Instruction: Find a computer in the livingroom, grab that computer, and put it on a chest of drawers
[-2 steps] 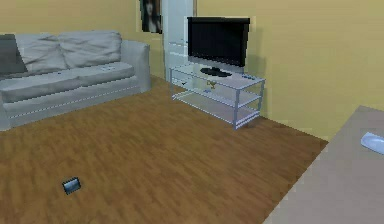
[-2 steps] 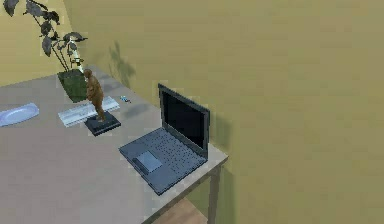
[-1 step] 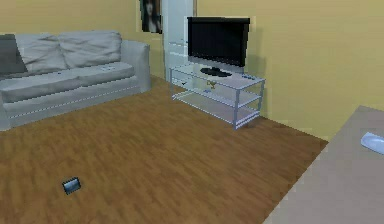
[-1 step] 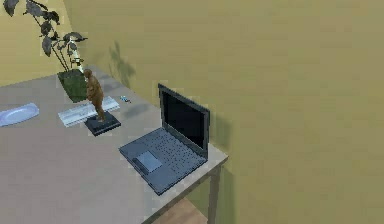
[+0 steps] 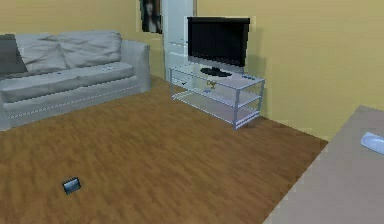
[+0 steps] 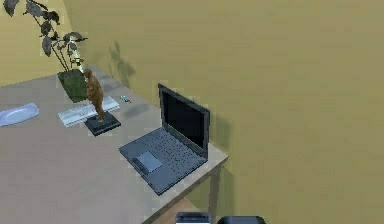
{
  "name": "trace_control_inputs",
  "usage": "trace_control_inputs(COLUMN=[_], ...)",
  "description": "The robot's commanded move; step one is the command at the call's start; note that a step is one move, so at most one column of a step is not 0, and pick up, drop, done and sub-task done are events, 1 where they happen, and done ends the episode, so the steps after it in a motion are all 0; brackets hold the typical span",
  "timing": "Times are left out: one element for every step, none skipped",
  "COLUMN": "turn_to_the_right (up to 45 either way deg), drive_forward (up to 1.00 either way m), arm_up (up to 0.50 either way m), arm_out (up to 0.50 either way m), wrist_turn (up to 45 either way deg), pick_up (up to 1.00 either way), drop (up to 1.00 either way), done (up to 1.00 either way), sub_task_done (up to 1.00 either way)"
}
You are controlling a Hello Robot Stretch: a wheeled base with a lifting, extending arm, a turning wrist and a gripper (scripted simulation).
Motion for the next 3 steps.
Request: trace_control_inputs(turn_to_the_right=[0.0, 0.0, 0.0], drive_forward=[0.00, 0.00, 0.00], arm_up=[0.00, 0.00, 0.00], arm_out=[0.22, 0.00, 0.00], wrist_turn=[0.0, 45.0, 45.0], pick_up=[0.00, 0.00, 0.00], drop=[0.00, 0.00, 0.00], done=[0.00, 0.00, 0.00], sub_task_done=[0.00, 0.00, 0.00])
